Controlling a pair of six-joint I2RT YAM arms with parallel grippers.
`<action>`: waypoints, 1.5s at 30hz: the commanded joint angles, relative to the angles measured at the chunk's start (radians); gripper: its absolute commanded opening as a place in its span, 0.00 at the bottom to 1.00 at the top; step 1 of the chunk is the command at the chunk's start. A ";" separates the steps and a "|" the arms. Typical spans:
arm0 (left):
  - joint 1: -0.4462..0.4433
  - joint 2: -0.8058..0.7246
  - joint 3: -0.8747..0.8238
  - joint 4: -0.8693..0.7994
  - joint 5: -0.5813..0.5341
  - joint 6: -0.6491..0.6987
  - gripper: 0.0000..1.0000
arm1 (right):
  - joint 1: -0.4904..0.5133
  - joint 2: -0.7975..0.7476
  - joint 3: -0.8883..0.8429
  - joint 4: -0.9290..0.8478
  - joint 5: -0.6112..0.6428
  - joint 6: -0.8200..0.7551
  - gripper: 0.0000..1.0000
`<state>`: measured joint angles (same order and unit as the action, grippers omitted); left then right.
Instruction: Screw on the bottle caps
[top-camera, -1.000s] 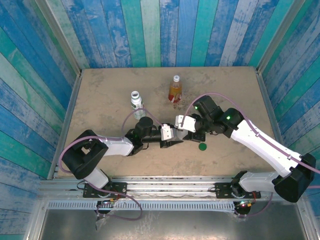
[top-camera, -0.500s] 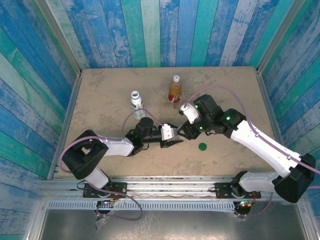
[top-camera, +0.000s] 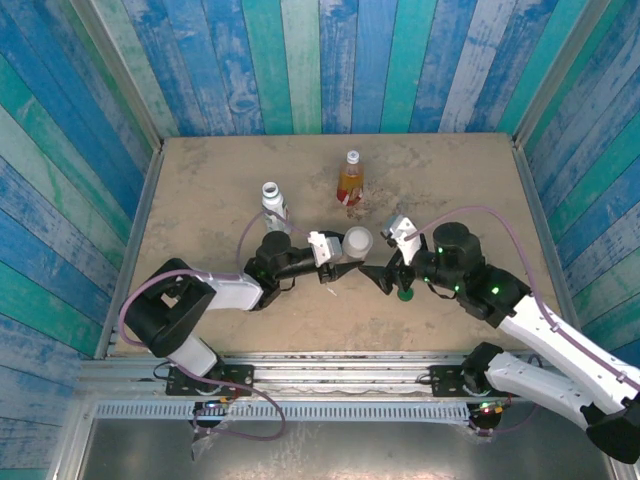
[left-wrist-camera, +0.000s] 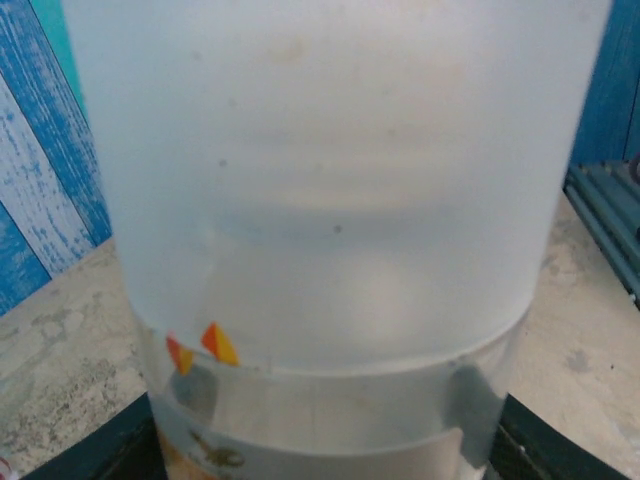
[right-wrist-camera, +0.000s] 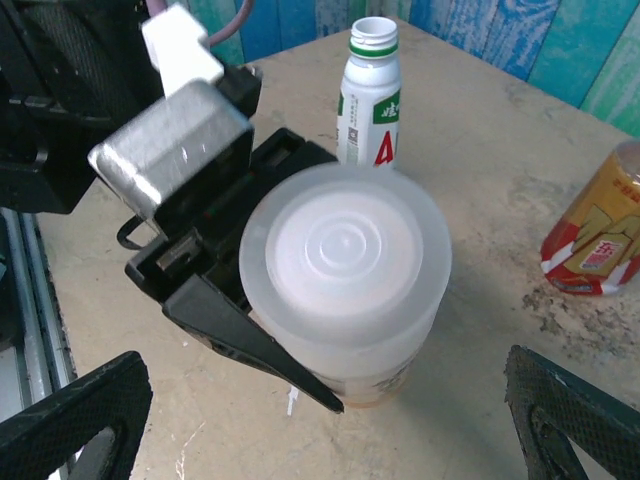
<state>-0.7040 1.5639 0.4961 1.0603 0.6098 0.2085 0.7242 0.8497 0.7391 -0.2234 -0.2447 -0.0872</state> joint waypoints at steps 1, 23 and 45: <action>0.001 0.043 0.004 0.086 0.064 -0.060 0.60 | -0.002 0.000 -0.038 0.112 -0.058 -0.024 0.94; 0.001 0.028 0.027 0.005 0.113 -0.034 0.60 | -0.002 0.164 -0.030 0.247 -0.115 0.016 0.58; 0.007 -0.076 -0.085 0.038 -0.078 -0.069 0.94 | -0.026 0.118 -0.098 0.296 0.087 0.042 0.46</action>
<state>-0.7017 1.5661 0.4534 1.0897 0.6044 0.1349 0.7078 0.9817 0.6594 0.0132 -0.2314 -0.0681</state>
